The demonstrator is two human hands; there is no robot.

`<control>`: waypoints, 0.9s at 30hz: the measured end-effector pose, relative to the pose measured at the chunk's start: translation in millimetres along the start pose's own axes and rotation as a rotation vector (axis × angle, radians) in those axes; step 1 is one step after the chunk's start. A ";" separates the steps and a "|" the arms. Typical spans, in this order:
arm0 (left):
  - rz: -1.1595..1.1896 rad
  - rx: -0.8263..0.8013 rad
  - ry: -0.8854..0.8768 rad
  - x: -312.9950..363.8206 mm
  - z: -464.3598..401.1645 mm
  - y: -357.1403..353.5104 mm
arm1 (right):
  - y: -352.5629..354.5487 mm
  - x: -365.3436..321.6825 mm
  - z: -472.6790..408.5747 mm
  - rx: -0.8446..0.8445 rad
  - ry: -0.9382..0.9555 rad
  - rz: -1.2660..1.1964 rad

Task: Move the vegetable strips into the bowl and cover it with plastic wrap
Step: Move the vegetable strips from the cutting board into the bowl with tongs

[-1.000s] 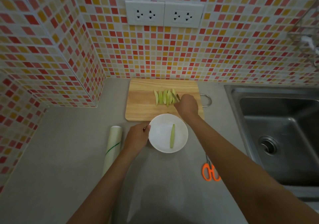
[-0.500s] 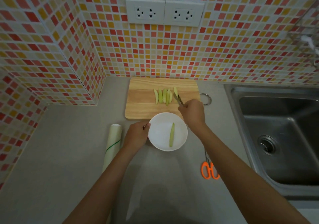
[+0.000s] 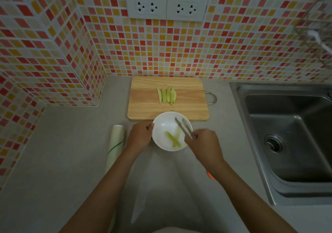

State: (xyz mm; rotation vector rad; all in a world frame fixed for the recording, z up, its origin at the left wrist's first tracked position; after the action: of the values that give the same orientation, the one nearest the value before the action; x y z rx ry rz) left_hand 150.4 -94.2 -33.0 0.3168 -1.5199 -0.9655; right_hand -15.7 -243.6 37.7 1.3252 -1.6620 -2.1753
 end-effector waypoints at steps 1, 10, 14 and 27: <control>0.001 -0.001 -0.001 0.0 -0.1 -0.1 | 5.2 -4.3 -14.8 0.042 -0.004 -0.022; 0.020 0.001 -0.040 3.6 0.6 2.2 | -43.9 -22.8 -119.4 0.023 -0.083 0.047; 0.033 0.003 -0.039 3.2 0.4 2.8 | -52.3 -32.0 -127.3 0.050 -0.052 0.076; 0.034 -0.011 -0.014 2.0 -0.6 0.6 | -48.8 -28.8 -121.7 0.072 -0.055 0.036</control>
State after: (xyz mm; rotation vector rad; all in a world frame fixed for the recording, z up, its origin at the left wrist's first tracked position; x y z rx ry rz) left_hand 150.7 -95.5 -31.3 0.2758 -1.5274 -0.9510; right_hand 104.1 -297.9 10.8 1.2533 -1.7861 -2.1701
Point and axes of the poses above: each hand's wrist, its own z-axis away from the middle knuckle, its own y-axis out of the back of the hand, x = y × z, the point moved 10 cm from there along -z, towards the middle knuckle, and after that the axes turned 10 degrees about x, right-handed, at the moved point
